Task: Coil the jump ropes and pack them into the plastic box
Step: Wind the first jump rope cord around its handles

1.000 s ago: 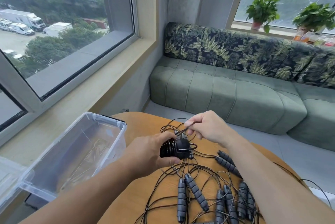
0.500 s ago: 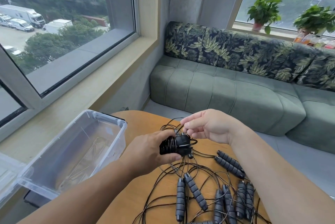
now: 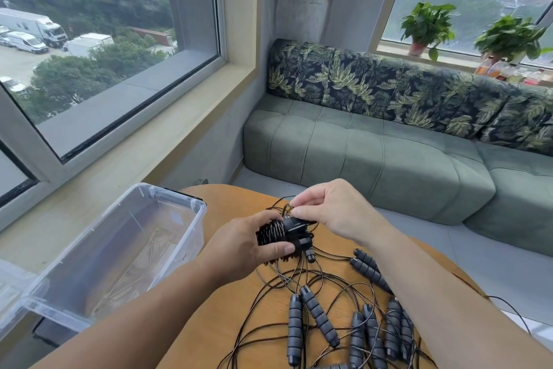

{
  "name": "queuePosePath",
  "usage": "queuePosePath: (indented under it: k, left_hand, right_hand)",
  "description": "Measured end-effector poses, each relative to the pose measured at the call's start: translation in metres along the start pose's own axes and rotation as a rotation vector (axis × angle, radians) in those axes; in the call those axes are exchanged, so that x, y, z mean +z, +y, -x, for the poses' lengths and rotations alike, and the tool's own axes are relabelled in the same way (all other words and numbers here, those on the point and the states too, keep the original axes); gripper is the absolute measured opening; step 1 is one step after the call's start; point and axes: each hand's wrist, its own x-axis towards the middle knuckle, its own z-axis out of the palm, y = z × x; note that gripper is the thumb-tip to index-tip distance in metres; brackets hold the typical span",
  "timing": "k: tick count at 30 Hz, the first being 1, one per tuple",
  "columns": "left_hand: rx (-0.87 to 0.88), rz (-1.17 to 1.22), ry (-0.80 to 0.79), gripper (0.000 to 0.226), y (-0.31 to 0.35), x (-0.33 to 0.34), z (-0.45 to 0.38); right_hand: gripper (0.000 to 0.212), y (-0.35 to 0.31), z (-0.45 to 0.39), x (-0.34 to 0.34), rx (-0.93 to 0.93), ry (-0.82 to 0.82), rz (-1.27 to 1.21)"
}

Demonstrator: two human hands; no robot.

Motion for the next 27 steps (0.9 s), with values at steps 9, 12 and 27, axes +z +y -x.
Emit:
queuePosePath:
  k: [9,12,27]
  left_hand:
    - [-0.044,0.049,0.021,0.055,0.008,-0.01,-0.002]
    - [-0.067,0.057,0.039,0.056,0.011,-0.011,-0.005]
    - [-0.135,0.08,0.093,0.041,0.008,-0.005,-0.004]
  right_hand:
    - [0.037,0.01,0.009,0.004,-0.352,0.059,0.426]
    - [0.026,0.016,0.008,0.011,-0.474,0.244,0.527]
    - [0.008,0.021,0.006,0.033,-0.182,0.196,0.352]
